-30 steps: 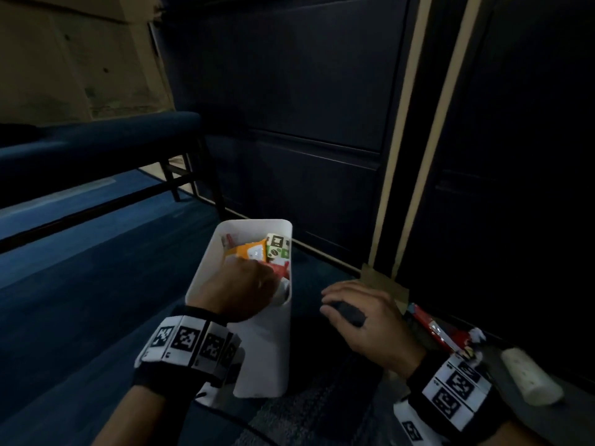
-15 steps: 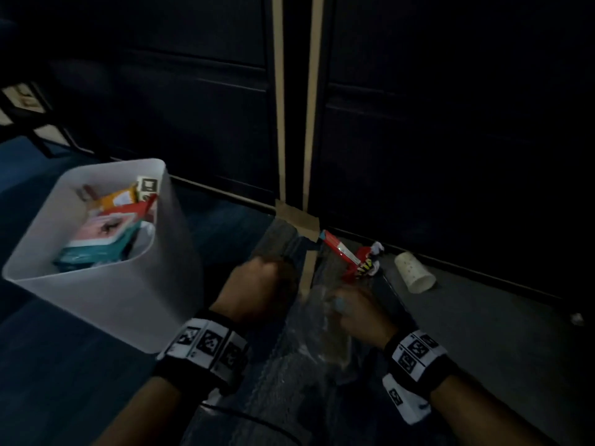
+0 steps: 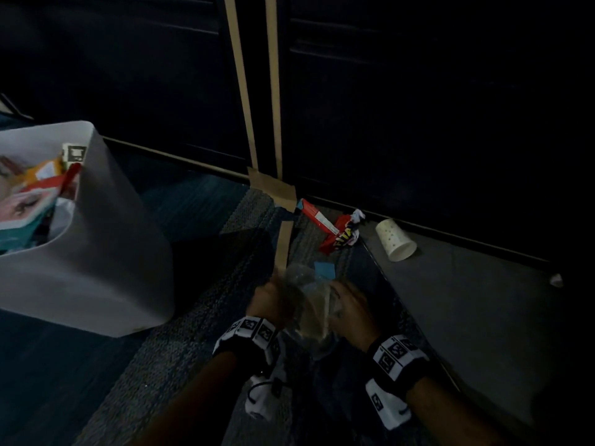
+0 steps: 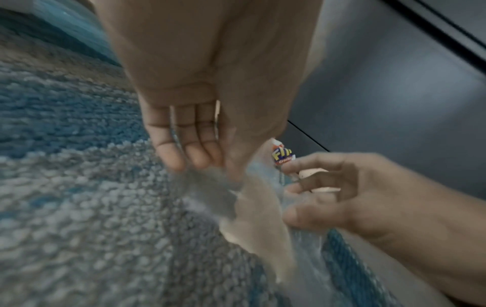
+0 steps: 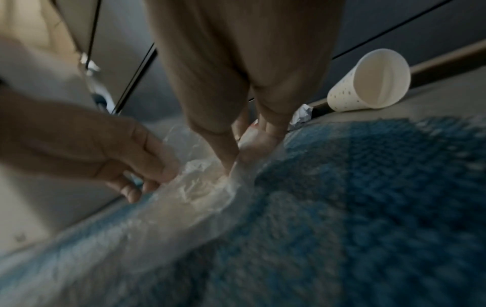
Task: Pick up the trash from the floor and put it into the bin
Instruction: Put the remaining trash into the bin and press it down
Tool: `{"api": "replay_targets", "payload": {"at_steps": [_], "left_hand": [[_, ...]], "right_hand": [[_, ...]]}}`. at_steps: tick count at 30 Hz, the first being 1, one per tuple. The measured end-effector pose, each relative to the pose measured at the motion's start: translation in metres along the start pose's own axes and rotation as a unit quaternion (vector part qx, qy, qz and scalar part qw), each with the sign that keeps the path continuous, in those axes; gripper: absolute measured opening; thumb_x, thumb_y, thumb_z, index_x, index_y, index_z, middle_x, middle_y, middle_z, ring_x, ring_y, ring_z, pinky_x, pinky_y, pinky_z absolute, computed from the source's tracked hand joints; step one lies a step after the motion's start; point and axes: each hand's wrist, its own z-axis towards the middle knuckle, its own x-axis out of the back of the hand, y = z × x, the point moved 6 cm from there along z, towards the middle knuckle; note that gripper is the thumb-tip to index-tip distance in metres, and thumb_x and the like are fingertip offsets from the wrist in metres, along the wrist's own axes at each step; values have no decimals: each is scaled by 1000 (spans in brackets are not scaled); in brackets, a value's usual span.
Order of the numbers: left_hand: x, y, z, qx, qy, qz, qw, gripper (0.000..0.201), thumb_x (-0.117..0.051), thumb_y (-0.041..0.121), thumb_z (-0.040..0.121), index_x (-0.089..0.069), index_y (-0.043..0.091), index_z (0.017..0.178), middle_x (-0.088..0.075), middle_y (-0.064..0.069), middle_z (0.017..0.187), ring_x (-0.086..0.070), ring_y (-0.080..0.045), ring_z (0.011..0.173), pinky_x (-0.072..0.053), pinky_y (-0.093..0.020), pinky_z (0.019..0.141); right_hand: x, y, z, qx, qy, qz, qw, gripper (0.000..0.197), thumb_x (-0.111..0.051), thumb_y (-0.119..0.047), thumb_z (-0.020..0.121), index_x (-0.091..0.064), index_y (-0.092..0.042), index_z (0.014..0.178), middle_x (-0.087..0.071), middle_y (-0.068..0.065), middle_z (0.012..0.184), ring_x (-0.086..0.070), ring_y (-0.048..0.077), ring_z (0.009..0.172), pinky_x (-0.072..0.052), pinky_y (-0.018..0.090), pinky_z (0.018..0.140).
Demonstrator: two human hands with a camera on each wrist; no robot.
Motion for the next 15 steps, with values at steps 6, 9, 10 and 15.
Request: {"api": "replay_targets", "payload": {"at_steps": [6,9,10,15], "left_hand": [[12,0,-5,-59,-6,17,998,14,-59,19,85,-68,9,84,-65,-7,76,-64,-26,74,-42,-28,61],[45,-5,-11,-90,40,-34,995,7,-65,15,80,-61,17,74,-60,0,72,-62,-22,75,-38,-25,64],[60,-5,-14,-108,52,-40,992,6,-67,13,78,-62,16,77,-59,1,74,-60,-19,76,-36,-24,65],[141,6,-34,-174,135,-51,974,12,-60,22,76,-66,14,83,-62,2,74,-57,-15,70,-36,-22,58]], "right_hand": [[18,-7,4,-28,59,90,994,62,-72,-1,77,-52,-21,132,-54,1,121,-59,18,101,-53,29,79],[29,-7,6,-48,53,139,988,60,-75,-3,78,-52,-21,131,-60,0,103,-61,19,87,-52,29,70],[32,-7,6,-51,50,147,987,59,-76,-6,80,-51,-20,131,-60,-1,97,-61,18,84,-52,29,70],[46,-21,8,-39,31,177,983,29,-70,-9,87,-60,-11,115,-64,8,89,-59,8,74,-45,12,58]]}}
